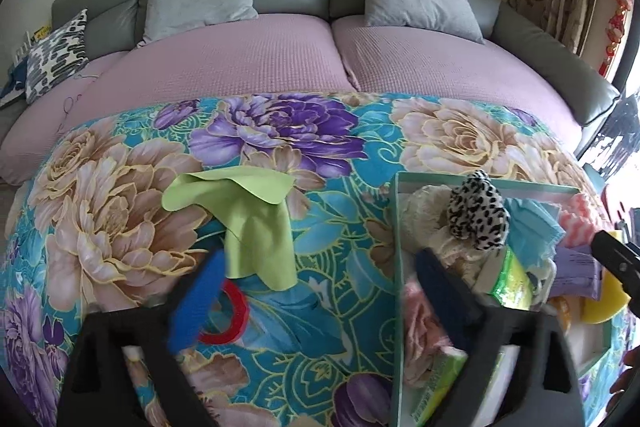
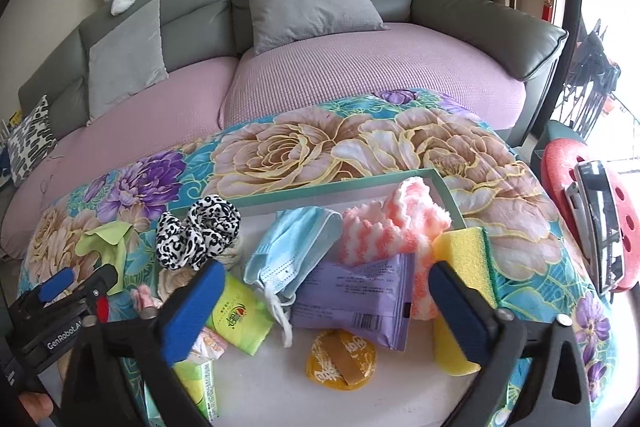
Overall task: Organize soft objects
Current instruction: 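Move both tools back over the red tape roll and green cloth, then grasp the red tape roll with the left gripper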
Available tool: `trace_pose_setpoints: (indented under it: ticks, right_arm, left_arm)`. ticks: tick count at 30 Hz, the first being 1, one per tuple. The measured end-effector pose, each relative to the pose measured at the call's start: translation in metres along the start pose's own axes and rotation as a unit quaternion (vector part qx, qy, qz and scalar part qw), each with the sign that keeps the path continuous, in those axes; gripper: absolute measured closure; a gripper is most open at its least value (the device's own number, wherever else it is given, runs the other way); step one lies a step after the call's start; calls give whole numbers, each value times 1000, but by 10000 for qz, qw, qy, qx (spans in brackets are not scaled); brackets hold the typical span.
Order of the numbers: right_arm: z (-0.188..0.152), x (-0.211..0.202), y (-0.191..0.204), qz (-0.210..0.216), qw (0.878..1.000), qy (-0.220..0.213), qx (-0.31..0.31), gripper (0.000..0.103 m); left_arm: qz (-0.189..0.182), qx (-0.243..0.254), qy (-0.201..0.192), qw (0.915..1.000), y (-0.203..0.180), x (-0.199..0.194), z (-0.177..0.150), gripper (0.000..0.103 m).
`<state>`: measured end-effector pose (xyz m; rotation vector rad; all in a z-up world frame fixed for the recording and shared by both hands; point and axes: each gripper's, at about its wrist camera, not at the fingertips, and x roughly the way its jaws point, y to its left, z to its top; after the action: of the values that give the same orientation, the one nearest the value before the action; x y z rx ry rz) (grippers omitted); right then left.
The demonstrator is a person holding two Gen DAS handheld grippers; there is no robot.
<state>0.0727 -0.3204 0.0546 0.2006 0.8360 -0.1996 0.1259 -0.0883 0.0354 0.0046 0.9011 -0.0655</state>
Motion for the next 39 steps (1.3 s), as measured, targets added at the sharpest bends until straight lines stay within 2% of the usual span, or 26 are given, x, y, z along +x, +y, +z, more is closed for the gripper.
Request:
trace_pose_setpoints:
  ticks: [6, 13, 20, 25, 31, 39]
  right_arm:
    - [-1, 5, -1, -127, 9998, 137, -38, 0]
    - [0, -2, 7, -5, 10000, -5, -23, 0]
    - [-3, -3, 46, 930, 9956, -20, -57, 0]
    - [-10, -1, 88, 1265, 9913, 51, -363, 0]
    - [-21, 7, 129, 1524, 9858, 206, -677, 0]
    - [-31, 24, 151, 1311, 9858, 427, -957, 0]
  left_arm:
    - [138, -158, -119, 9997, 6, -3, 1, 1]
    - [321, -297, -377, 9983, 24, -23, 4, 1]
    - [811, -806, -566, 9918, 78, -44, -5, 1]
    - [1080, -1095, -564, 9865, 111, -51, -15, 1]
    - [1022, -1186, -392, 9869, 128, -42, -25, 1]
    - [582, -956, 372, 9930, 113, 6, -36, 1]
